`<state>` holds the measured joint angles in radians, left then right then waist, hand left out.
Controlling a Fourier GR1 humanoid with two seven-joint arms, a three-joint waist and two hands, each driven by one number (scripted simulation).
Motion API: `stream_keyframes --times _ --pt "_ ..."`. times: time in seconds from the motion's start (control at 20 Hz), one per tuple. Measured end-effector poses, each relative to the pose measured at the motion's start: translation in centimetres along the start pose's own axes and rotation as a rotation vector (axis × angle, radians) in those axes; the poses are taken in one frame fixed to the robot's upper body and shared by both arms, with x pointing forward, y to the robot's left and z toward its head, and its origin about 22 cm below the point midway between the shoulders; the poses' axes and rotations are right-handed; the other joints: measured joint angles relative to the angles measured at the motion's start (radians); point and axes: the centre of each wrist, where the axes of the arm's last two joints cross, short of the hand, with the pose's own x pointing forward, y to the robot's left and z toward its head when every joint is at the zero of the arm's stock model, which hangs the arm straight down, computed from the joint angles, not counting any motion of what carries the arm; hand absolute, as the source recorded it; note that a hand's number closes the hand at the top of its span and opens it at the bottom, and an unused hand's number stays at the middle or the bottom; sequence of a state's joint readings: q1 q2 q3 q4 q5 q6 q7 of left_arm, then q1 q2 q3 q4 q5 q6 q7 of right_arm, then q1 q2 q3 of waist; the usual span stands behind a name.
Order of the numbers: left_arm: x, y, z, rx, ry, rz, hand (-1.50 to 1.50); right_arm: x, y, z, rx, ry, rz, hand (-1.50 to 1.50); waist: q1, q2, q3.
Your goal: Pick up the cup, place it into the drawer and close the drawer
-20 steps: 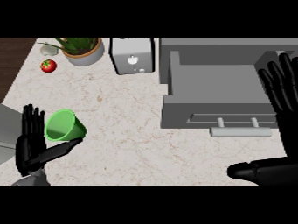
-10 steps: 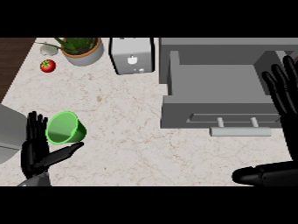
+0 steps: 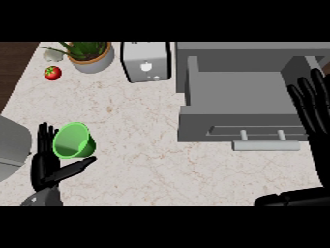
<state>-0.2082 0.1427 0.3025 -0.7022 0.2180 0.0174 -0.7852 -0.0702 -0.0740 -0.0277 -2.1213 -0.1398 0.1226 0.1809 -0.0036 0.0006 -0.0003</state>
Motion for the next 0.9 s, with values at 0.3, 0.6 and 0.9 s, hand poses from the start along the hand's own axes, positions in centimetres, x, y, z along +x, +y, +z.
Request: stream_keyframes --times 0.3,0.6,0.9 --pt "-0.9 -0.3 -0.4 -0.008 -0.008 0.044 -1.50 -0.5 0.0 -0.2 0.000 -0.003 -0.005 -1.50 -0.001 0.000 0.000" --pt "-1.3 0.2 -0.7 -0.009 -0.002 0.096 -1.50 -0.2 0.1 -0.5 0.003 0.001 -0.009 -1.50 -0.001 0.001 0.000" --pt "-1.7 -0.5 -0.8 -0.051 0.008 0.183 -1.50 -0.1 -0.4 -0.5 0.004 0.002 -0.004 -1.50 -0.003 0.001 -0.001"
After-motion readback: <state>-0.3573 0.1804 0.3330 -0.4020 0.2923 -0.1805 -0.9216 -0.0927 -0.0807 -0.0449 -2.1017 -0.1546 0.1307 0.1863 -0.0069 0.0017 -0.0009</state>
